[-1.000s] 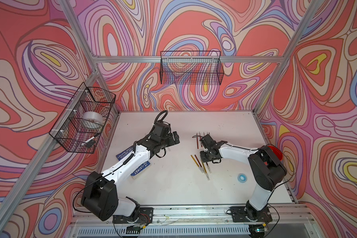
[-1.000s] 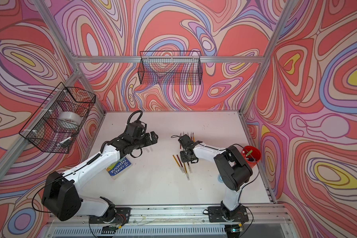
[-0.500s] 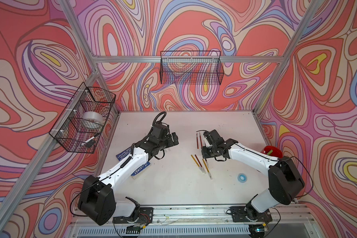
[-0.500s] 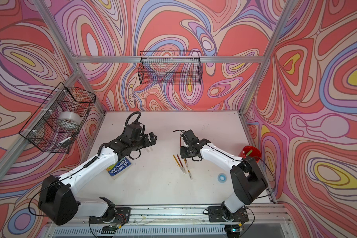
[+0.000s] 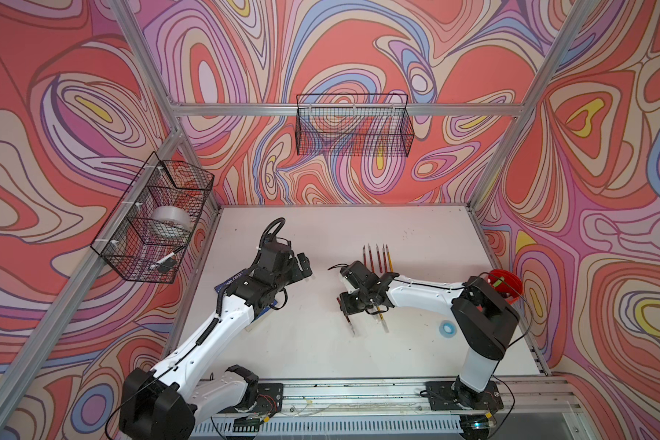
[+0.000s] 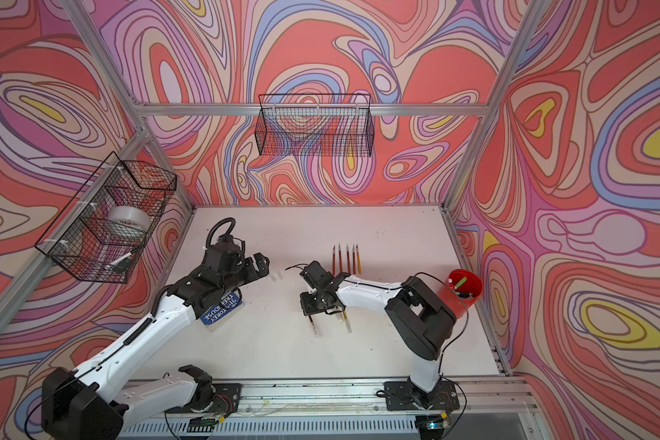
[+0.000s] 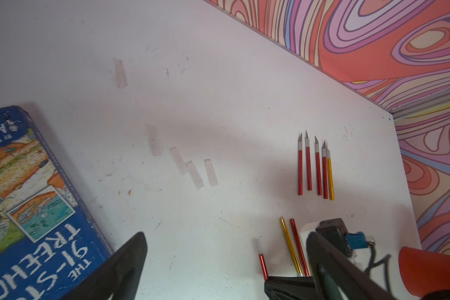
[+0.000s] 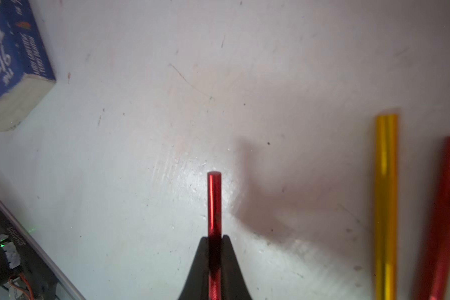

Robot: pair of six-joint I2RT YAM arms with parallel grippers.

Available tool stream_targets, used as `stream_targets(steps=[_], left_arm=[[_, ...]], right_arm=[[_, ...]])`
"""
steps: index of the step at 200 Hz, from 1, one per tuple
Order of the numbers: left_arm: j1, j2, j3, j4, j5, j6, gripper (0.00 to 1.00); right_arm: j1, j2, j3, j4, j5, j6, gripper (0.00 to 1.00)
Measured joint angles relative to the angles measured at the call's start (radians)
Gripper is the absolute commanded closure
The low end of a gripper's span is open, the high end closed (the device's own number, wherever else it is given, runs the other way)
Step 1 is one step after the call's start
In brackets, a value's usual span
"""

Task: Remove protective caps from carving knives
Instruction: Place the carving knife at the center of the board.

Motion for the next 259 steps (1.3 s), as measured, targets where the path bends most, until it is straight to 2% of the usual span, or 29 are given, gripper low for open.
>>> stream_targets(steps=[43,93,142,156,172,184,196,207,224,259], left_arm=[[0.002,-0.071,-0.039,-0.046,-0.026,-0.001,0.01],[0.002,-0.107,-0.076,-0.081,-0.040,0.000,0.00],[0.004,-0.103,-0.082,-0.080,-0.037,0.000,0.01],[0.008,-0.088,-0.093,-0.071,-0.031,0.000,0.11],[0.010,-0.062,-0.109,-0.058,-0.020,0.000,0.41],[0.014,-0.042,-0.119,-0.046,-0.006,-0.002,0.67],[0.020,-0.022,-0.124,-0.032,0.007,-0.005,0.78],[0.024,-0.004,-0.126,-0.022,0.017,-0.006,0.83],[0.029,0.022,-0.126,-0.004,0.034,-0.008,0.88],[0.034,0.066,-0.126,0.016,0.062,-0.008,0.89]], right_arm=[[0.009,0.051,0.021,0.051,-0.020,0.040,0.90],[0.013,0.067,0.029,0.092,0.005,0.076,0.73],[0.016,0.051,0.029,0.074,0.062,0.080,0.71],[0.016,0.028,0.021,0.056,0.081,0.076,0.71],[0.016,-0.015,0.007,0.031,0.098,0.070,0.73],[0.017,-0.048,-0.004,0.015,0.113,0.066,0.82],[0.019,-0.077,-0.017,-0.002,0.127,0.062,0.92],[0.023,-0.095,-0.026,-0.019,0.137,0.050,1.00],[0.037,-0.101,-0.035,-0.050,0.154,0.048,1.00],[0.094,-0.101,-0.047,-0.126,0.183,0.031,1.00]])
